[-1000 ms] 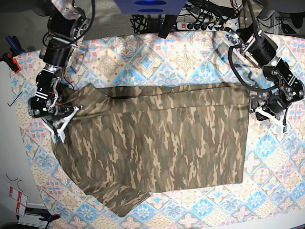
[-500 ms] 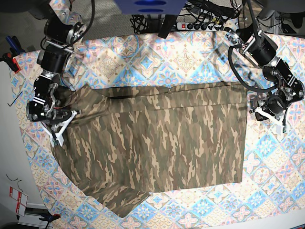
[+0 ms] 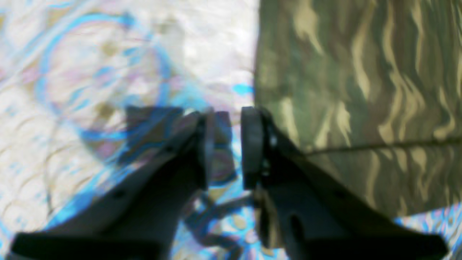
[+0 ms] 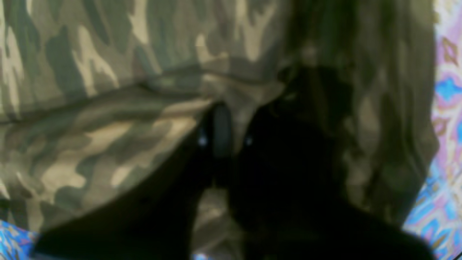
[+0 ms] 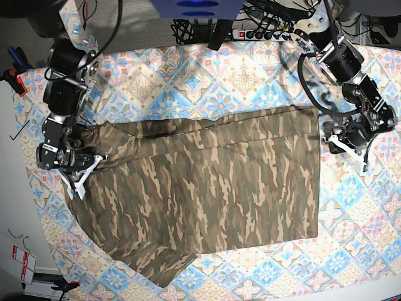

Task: Fold the T-shirt properly
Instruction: 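Drag the shirt with both grippers toward the robot, stretching it flat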

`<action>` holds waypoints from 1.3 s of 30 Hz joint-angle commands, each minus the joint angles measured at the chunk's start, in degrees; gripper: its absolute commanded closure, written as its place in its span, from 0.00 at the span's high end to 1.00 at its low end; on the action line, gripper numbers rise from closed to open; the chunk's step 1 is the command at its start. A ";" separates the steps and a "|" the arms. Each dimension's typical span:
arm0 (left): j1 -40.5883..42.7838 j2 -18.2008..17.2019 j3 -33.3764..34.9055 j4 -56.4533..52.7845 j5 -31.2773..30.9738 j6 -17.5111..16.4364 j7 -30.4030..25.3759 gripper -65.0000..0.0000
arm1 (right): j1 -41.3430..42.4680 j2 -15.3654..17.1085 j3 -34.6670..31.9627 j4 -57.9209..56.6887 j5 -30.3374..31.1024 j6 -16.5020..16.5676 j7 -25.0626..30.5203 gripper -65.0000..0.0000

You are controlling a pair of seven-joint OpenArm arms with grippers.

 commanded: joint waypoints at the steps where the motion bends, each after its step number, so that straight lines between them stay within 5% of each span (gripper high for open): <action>1: -0.76 -0.93 0.67 0.89 -0.92 -0.08 -1.07 0.28 | 1.84 0.91 -1.14 1.01 0.45 0.21 1.20 0.17; 6: -0.67 -0.84 1.46 0.89 -0.92 -0.08 -1.07 0.41 | 2.54 1.88 -5.19 2.94 0.45 0.21 1.55 0.24; 20: 0.30 -0.84 1.46 0.98 -1.01 -0.08 -1.07 0.43 | 3.68 2.76 -1.32 12.43 0.54 0.03 5.86 0.25; 30: 0.21 -1.45 5.94 1.06 -1.01 -0.08 -1.25 0.46 | 3.51 4.43 -1.23 12.08 0.54 0.03 5.86 0.62; 39: 0.30 -2.60 10.86 1.06 -1.01 -0.08 -6.52 0.53 | 6.23 6.80 -1.23 5.49 0.54 0.03 7.53 0.64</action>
